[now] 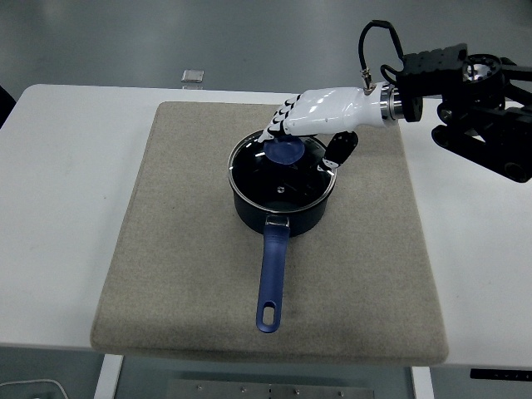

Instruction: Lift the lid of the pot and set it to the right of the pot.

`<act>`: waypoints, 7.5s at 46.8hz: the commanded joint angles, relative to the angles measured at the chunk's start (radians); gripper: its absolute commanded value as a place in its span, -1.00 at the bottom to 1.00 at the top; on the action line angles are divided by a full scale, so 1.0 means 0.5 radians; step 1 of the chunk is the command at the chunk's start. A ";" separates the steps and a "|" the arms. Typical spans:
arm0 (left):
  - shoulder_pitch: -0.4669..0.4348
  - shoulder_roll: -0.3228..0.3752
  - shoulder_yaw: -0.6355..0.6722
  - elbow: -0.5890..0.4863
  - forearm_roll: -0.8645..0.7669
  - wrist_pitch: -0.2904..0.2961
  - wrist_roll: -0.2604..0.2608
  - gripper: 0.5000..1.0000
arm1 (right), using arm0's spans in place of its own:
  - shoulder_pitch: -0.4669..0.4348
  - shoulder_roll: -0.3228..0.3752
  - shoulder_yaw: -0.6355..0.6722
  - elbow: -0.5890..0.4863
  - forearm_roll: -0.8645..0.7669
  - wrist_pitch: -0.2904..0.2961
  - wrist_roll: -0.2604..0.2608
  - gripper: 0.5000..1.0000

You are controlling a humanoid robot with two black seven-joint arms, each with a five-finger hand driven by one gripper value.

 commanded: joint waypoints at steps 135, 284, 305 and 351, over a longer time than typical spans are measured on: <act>0.000 0.000 0.000 0.000 0.000 0.000 0.000 1.00 | 0.167 0.143 -0.045 -0.030 0.003 0.053 0.000 -1.00; 0.000 0.000 0.000 0.000 0.000 0.000 0.000 1.00 | -0.152 -0.057 -0.383 -0.893 0.101 0.053 0.000 -1.00; 0.000 0.000 0.000 0.000 0.000 0.000 0.000 1.00 | -0.229 -0.072 -0.395 -0.889 0.202 0.016 0.000 -1.00; 0.000 0.000 0.000 0.000 0.000 0.000 0.000 1.00 | -0.275 -0.093 -0.395 -0.840 0.396 -0.024 0.000 -1.00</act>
